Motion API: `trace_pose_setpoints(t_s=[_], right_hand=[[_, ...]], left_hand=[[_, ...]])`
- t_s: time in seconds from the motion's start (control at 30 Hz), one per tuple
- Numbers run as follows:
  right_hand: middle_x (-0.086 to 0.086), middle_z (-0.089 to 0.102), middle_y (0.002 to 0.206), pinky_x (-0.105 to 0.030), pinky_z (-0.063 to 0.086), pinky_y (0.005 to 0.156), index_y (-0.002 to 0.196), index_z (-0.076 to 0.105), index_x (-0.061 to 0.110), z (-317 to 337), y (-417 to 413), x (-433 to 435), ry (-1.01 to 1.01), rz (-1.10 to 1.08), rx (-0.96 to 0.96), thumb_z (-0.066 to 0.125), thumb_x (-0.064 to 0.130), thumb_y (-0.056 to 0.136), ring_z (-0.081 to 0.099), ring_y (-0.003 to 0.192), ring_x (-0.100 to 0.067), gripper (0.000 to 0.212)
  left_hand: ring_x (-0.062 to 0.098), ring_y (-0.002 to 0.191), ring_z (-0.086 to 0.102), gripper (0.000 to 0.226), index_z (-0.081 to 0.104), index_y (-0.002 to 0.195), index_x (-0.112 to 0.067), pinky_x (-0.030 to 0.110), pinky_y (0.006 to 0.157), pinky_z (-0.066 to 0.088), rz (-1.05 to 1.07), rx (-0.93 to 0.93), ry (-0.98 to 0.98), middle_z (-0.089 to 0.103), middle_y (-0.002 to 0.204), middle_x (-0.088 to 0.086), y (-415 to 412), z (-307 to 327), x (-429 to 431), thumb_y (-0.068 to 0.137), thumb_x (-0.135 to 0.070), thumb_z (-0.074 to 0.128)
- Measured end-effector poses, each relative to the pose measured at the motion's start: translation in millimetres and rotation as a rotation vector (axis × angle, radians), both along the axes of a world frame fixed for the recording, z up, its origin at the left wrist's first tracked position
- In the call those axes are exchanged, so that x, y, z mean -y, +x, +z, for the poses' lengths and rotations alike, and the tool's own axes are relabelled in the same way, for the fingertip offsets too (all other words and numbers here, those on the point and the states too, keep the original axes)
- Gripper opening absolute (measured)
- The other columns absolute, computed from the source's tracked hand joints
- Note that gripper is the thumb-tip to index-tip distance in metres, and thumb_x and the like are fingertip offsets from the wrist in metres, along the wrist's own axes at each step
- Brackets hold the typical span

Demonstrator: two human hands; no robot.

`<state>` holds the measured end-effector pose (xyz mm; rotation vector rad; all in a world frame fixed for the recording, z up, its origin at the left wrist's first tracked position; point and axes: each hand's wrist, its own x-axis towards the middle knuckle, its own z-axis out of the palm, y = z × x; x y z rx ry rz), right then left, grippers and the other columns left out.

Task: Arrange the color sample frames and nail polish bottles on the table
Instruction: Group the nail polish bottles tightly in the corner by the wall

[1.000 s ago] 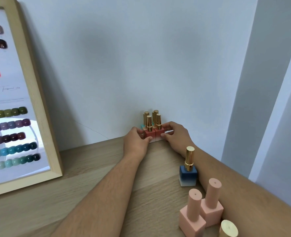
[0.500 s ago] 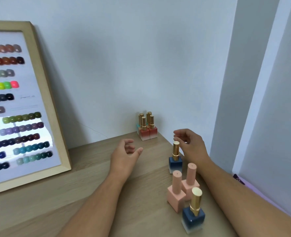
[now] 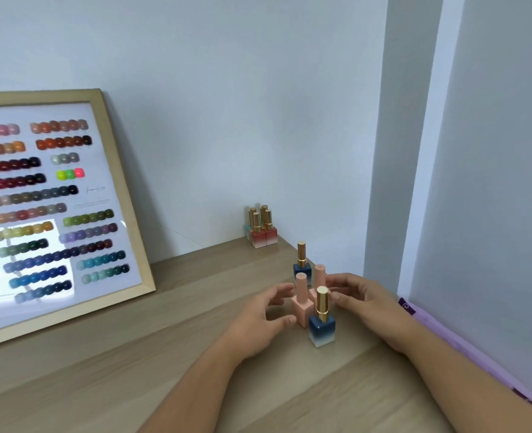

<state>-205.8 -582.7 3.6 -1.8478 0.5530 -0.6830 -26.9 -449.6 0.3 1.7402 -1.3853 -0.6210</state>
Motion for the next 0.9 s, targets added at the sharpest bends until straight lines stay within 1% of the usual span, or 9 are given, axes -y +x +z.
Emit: trace_pose_setpoints(t_s=[0.1, 0.2, 0.33, 0.4, 0.47, 0.53, 0.63, 0.8, 0.9], right_hand=[[0.005, 0.069, 0.111, -0.023, 0.045, 0.095, 0.113, 0.063, 0.022, 2, 5, -4, -0.041, 0.033, -0.07, 0.059, 0.011, 0.088, 0.062, 0.105, -0.007, 0.027], [0.002, 0.07, 0.106, -0.017, 0.047, 0.088, 0.108, 0.064, 0.02, 5, 11, -3, -0.107, 0.048, -0.115, 0.057, 0.012, 0.089, 0.064, 0.099, -0.009, 0.022], [0.001, 0.07, 0.099, -0.021, 0.048, 0.087, 0.101, 0.065, 0.022, 0, 11, 6, -0.079, 0.01, -0.081, 0.055, 0.011, 0.09, 0.064, 0.096, -0.013, 0.018], [0.004, 0.069, 0.099, -0.024, 0.047, 0.086, 0.1, 0.063, 0.024, -6, 12, 12, -0.029, -0.092, 0.006, 0.053, 0.015, 0.091, 0.063, 0.096, -0.011, 0.017], [0.005, 0.067, 0.099, -0.021, 0.045, 0.079, 0.102, 0.061, 0.023, -9, 17, 19, 0.012, -0.252, 0.113, 0.051, 0.018, 0.093, 0.06, 0.097, -0.011, 0.014], [0.006, 0.064, 0.101, -0.018, 0.04, 0.073, 0.104, 0.057, 0.022, -11, 31, 31, -0.012, -0.356, 0.136, 0.05, 0.02, 0.093, 0.058, 0.097, -0.012, 0.013], [0.002, 0.062, 0.106, -0.024, 0.039, 0.081, 0.11, 0.056, 0.02, -13, 62, 51, -0.054, -0.373, 0.095, 0.05, 0.02, 0.093, 0.055, 0.1, -0.016, 0.018], [-0.001, 0.063, 0.106, -0.027, 0.04, 0.085, 0.11, 0.058, 0.016, -11, 119, 85, -0.073, -0.364, 0.094, 0.052, 0.02, 0.092, 0.057, 0.099, -0.017, 0.019], [-0.005, 0.065, 0.107, -0.031, 0.046, 0.087, 0.109, 0.059, 0.013, -9, 149, 104, -0.045, -0.346, 0.101, 0.055, 0.017, 0.091, 0.059, 0.099, -0.019, 0.019]], left_hand=[[0.006, 0.114, 0.055, 0.044, 0.056, 0.12, -0.033, 0.037, 0.105, 0.039, -0.027, 0.052, 0.003, 0.064, 0.12, -0.01, -4, 0, 6, 0.08, -0.02, 0.069], [0.006, 0.107, 0.059, 0.036, 0.061, 0.111, -0.031, 0.037, 0.103, 0.041, -0.014, 0.04, -0.011, 0.067, 0.111, -0.011, -5, 3, 11, 0.078, -0.022, 0.072], [0.019, 0.097, 0.063, 0.025, 0.063, 0.101, -0.021, 0.039, 0.094, 0.047, -0.035, -0.032, -0.003, 0.069, 0.103, 0.003, -1, 2, 11, 0.078, -0.017, 0.072], [0.016, 0.097, 0.061, 0.024, 0.062, 0.102, -0.024, 0.035, 0.092, 0.048, -0.012, -0.043, 0.016, 0.068, 0.104, 0.0, 9, 0, 9, 0.08, -0.018, 0.07], [0.015, 0.097, 0.061, 0.026, 0.061, 0.105, -0.025, 0.031, 0.091, 0.047, 0.028, -0.096, -0.006, 0.068, 0.104, -0.001, 23, 1, 6, 0.081, -0.017, 0.068], [0.015, 0.098, 0.062, 0.027, 0.061, 0.106, -0.024, 0.029, 0.091, 0.047, 0.097, -0.198, -0.058, 0.069, 0.102, 0.0, 38, 0, 9, 0.082, -0.015, 0.068], [0.015, 0.095, 0.062, 0.024, 0.062, 0.1, -0.024, 0.024, 0.083, 0.047, 0.244, -0.274, -0.151, 0.069, 0.098, -0.001, 56, -1, 25, 0.081, -0.012, 0.068], [0.005, 0.078, 0.059, 0.018, 0.062, 0.085, -0.024, 0.015, 0.068, 0.043, 0.422, -0.265, -0.246, 0.067, 0.085, -0.006, 85, -2, 69, 0.08, -0.009, 0.069], [0.006, 0.075, 0.058, 0.016, 0.061, 0.085, -0.021, 0.01, 0.065, 0.044, 0.466, -0.225, -0.274, 0.066, 0.082, -0.005, 100, -3, 93, 0.08, -0.007, 0.069]])
